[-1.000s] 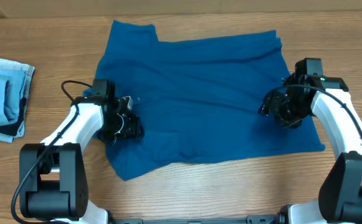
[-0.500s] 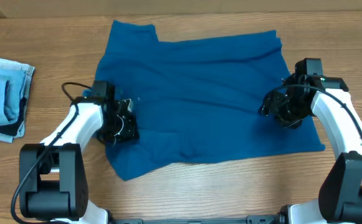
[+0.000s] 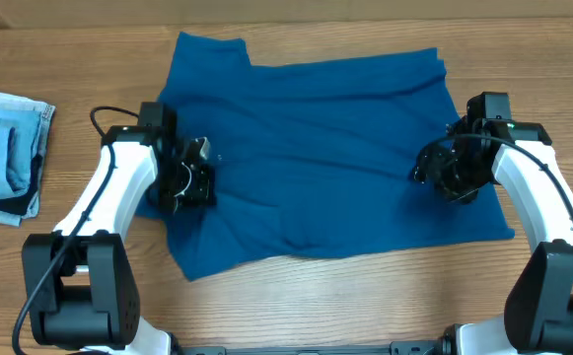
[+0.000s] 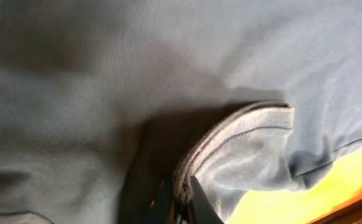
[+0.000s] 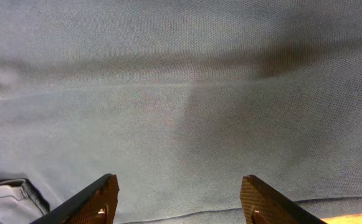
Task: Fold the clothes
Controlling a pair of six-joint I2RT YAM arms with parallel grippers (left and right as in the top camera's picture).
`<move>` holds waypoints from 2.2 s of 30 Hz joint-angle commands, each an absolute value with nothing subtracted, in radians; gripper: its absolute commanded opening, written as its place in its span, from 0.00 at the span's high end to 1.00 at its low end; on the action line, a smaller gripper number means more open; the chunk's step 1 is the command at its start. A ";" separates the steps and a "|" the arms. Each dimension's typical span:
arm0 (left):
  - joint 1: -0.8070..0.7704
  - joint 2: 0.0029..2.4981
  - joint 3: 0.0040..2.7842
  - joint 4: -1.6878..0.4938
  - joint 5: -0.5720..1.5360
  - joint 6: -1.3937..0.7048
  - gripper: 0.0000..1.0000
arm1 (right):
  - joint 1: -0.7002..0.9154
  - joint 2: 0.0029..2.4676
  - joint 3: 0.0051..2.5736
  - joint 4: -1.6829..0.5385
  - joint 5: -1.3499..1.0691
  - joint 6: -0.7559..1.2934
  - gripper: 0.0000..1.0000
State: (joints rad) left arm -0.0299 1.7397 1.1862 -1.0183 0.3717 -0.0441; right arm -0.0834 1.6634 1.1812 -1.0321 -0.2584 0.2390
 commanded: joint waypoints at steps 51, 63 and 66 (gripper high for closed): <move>0.077 1.817 1.129 -1.111 0.304 -0.083 0.49 | -0.517 1.652 1.179 -1.012 -0.316 0.291 0.20; 0.146 1.817 1.079 -0.978 0.352 -0.082 0.62 | -0.517 1.652 1.179 -0.984 -0.316 0.292 0.20; 0.147 1.817 1.091 -0.981 0.360 -0.082 0.61 | -0.517 1.652 1.179 -0.981 -0.316 0.292 0.20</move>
State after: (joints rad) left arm 0.1402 1.8179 1.0832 -0.9775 0.3340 -0.0761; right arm -0.5201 1.6634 1.1812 -0.9867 -0.3107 0.2882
